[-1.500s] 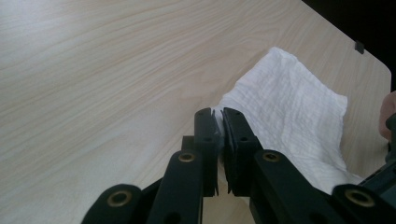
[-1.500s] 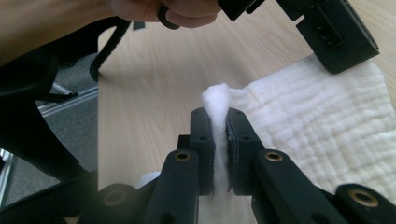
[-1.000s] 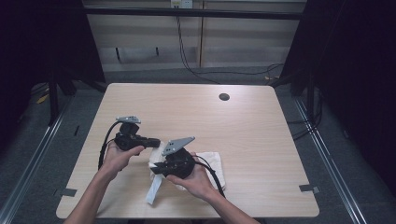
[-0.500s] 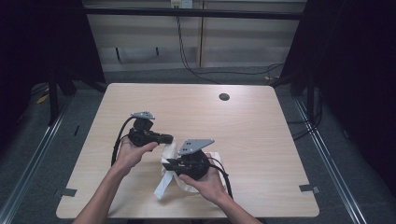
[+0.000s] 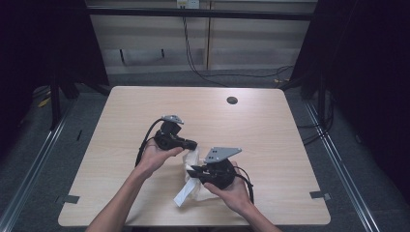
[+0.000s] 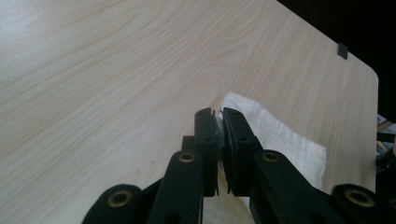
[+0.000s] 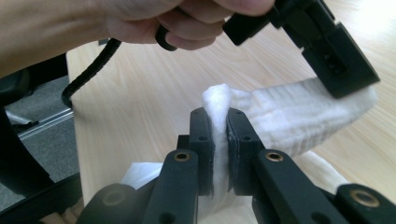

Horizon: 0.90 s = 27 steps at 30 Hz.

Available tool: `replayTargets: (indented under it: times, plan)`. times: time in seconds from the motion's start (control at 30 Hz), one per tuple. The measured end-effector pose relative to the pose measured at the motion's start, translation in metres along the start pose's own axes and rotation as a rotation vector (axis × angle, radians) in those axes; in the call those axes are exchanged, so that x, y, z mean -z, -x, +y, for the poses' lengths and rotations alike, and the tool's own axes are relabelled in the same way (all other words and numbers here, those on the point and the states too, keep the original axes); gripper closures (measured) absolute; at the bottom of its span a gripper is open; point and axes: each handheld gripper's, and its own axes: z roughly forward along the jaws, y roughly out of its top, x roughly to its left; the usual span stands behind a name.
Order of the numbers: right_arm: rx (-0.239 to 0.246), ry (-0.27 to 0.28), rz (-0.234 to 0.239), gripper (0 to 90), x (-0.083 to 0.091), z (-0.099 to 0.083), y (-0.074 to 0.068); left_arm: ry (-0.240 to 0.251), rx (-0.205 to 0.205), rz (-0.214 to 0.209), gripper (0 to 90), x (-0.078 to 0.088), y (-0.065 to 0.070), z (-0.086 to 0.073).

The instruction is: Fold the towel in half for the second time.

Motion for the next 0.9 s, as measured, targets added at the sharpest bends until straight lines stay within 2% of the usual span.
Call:
replayTargets:
  times: [0.1, 0.17, 0.2, 0.3, 0.37, 0.4, 0.53, 0.6, 0.63, 0.8, 0.87, 0.9]
  plan:
    - [-0.019, -0.012, -0.009, 83.0, 0.005, -0.008, 0.004, -0.019, -0.001, 0.002, 85.3, -0.011, 0.003, 0.002]
    - [-0.012, -0.035, -0.02, 82.9, 0.008, -0.013, 0.007, -0.032, 0.001, -0.001, 85.3, -0.018, 0.005, 0.004]
    - [-0.009, -0.038, -0.025, 82.9, 0.01, -0.014, 0.007, -0.027, 0.003, -0.011, 85.4, -0.021, 0.006, 0.005]
    - [-0.03, -0.023, -0.04, 82.7, 0.019, -0.021, 0.012, -0.043, 0.0, -0.005, 85.3, -0.031, 0.008, 0.007]
    - [-0.048, -0.011, -0.043, 82.7, 0.022, -0.027, 0.014, -0.046, 0.001, -0.039, 85.3, -0.039, 0.008, 0.005]
    - [-0.051, -0.015, -0.046, 82.5, 0.023, -0.029, 0.015, -0.056, -0.002, -0.025, 85.3, -0.043, 0.008, 0.003]
    - [-0.07, -0.044, -0.064, 81.9, 0.023, -0.043, 0.019, -0.065, -0.003, -0.02, 85.3, -0.055, 0.012, 0.001]
    - [-0.085, -0.048, -0.066, 81.3, 0.023, -0.048, 0.022, -0.068, 0.005, -0.025, 85.2, -0.061, 0.012, 0.001]
    - [-0.092, -0.054, -0.07, 81.2, 0.023, -0.05, 0.023, -0.064, 0.005, -0.041, 85.1, -0.064, 0.011, 0.001]
    - [-0.078, -0.071, -0.084, 79.1, 0.025, -0.055, 0.023, -0.075, 0.003, -0.044, 84.5, -0.075, 0.013, 0.0]
    - [-0.068, -0.085, -0.105, 75.6, 0.026, -0.059, 0.024, -0.079, 0.009, -0.037, 84.1, -0.079, 0.014, 0.0]
    - [-0.078, -0.085, -0.111, 74.9, 0.026, -0.061, 0.024, -0.087, 0.014, -0.035, 84.0, -0.081, 0.014, 0.0]
